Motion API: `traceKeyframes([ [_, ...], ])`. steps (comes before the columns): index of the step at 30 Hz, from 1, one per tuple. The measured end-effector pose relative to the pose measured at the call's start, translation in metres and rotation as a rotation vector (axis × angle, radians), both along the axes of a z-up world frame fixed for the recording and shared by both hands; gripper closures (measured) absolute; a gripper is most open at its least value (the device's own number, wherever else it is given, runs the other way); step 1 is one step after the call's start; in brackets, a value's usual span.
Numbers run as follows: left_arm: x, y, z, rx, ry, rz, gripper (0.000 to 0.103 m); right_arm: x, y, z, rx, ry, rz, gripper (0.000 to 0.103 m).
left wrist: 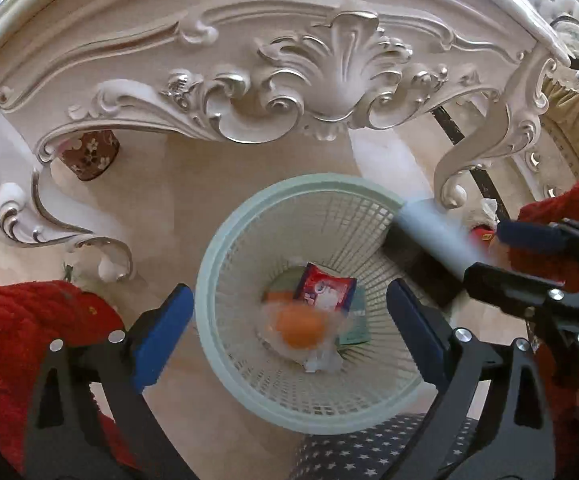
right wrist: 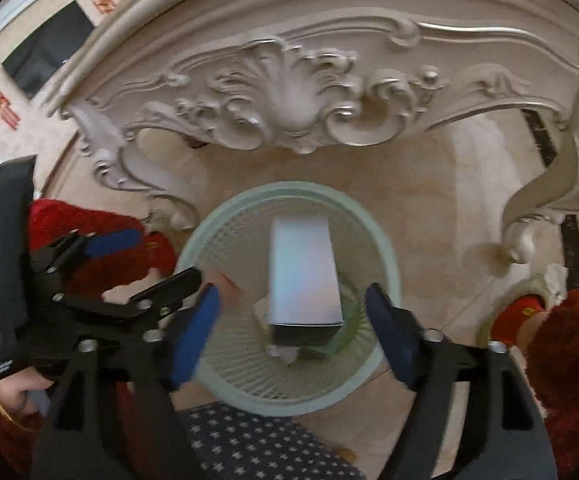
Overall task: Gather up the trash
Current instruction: 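Carry the bun and silver box over the wastebasket and open both tools, then grasp the teal mosquito-liquid box with the left tool while the right tool grasps the white plug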
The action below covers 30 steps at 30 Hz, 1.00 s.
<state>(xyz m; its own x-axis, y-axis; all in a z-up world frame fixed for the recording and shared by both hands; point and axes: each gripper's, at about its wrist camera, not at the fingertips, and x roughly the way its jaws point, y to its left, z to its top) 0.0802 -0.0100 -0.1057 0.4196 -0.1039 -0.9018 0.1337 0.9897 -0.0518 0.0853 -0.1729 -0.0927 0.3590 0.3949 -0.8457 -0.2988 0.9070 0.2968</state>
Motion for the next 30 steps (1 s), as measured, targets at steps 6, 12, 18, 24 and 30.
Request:
traceKeyframes([
  [6,0.002,0.01,-0.008,-0.058,0.034,0.035,0.009,0.002,-0.022,-0.01,0.05,0.067,-0.085,0.03],
  [12,0.002,0.013,-0.012,-0.081,0.047,0.04,0.009,0.001,-0.024,-0.013,0.054,0.08,-0.089,0.03],
  [18,-0.003,0.012,-0.003,-0.092,0.002,0.026,0.009,-0.007,-0.018,-0.001,0.071,0.033,-0.049,0.03],
  [24,-0.017,0.016,0.025,-0.141,-0.111,0.014,0.009,-0.025,-0.013,0.037,0.157,-0.091,0.044,0.03],
  [30,-0.02,0.032,0.066,-0.232,-0.152,0.024,0.009,-0.032,-0.022,0.08,0.202,-0.201,0.064,0.03],
])
